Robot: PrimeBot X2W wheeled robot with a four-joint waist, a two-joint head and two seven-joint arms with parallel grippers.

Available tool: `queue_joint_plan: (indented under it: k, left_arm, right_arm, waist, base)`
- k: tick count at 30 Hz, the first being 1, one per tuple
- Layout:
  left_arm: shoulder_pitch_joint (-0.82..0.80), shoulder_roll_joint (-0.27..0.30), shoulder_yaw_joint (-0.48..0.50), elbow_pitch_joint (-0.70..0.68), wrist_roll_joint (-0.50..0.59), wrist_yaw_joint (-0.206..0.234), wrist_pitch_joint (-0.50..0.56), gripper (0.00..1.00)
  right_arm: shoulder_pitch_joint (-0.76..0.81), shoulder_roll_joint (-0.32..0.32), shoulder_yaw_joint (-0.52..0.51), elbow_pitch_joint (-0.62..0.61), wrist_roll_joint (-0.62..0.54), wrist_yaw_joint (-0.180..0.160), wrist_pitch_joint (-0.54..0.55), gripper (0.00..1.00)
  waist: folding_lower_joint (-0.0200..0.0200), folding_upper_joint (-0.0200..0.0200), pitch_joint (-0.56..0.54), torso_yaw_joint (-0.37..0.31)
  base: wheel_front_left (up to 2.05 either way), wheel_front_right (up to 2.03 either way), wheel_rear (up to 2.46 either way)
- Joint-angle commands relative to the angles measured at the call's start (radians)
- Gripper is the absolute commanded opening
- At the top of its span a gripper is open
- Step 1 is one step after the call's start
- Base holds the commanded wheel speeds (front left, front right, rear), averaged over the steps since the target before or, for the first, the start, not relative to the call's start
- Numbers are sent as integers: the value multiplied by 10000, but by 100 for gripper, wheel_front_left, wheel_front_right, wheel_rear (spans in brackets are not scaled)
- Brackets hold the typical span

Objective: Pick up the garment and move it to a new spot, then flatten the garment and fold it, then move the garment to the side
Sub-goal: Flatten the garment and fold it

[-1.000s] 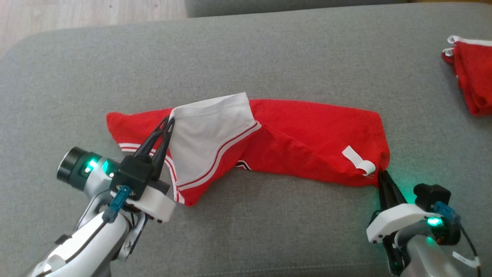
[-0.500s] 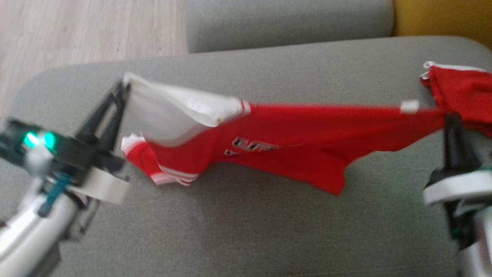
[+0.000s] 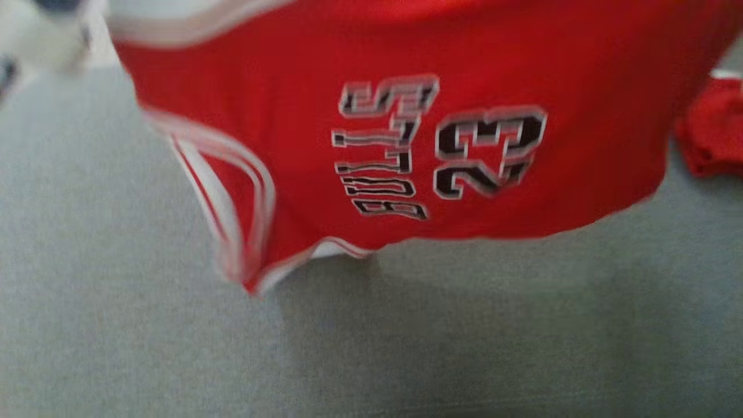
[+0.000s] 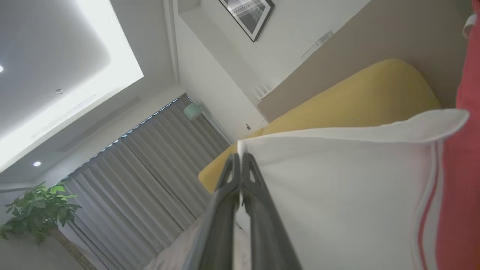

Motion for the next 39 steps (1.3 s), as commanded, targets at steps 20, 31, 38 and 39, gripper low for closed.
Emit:
queue_joint_plan:
  k: [20, 31, 38, 39]
  left_arm:
    - [-6883, -1593, 222, 3012, 3380, 1045, -1911, 0]
    - [-3212, -1085, 606, 1597, 2783, 1474, -1914, 0]
    - [710, -587, 600, 229, 2593, 2035, -1914, 0]
    - [1340, -576, 711, 106, 2403, 2186, -1914, 0]
  right_arm:
    - [-7726, -174, 1494, 6070, -1366, -9, -3505, 0]
    - [-6592, -191, 1807, 7607, -1168, -9, -4327, 0]
    - [-3856, -490, 1502, 6928, -507, -9, -4443, 0]
    - [-3324, -536, 1373, 6633, -410, -9, -4445, 0]
  waist:
    - [0, 0, 4879, 173]
    - [0, 0, 4830, 742]
    - [0, 0, 3737, 815]
    - [0, 0, 3571, 819]
  base:
    - [0, 0, 0]
    - [0, 0, 0]
    - [0, 0, 0]
    - [0, 0, 0]
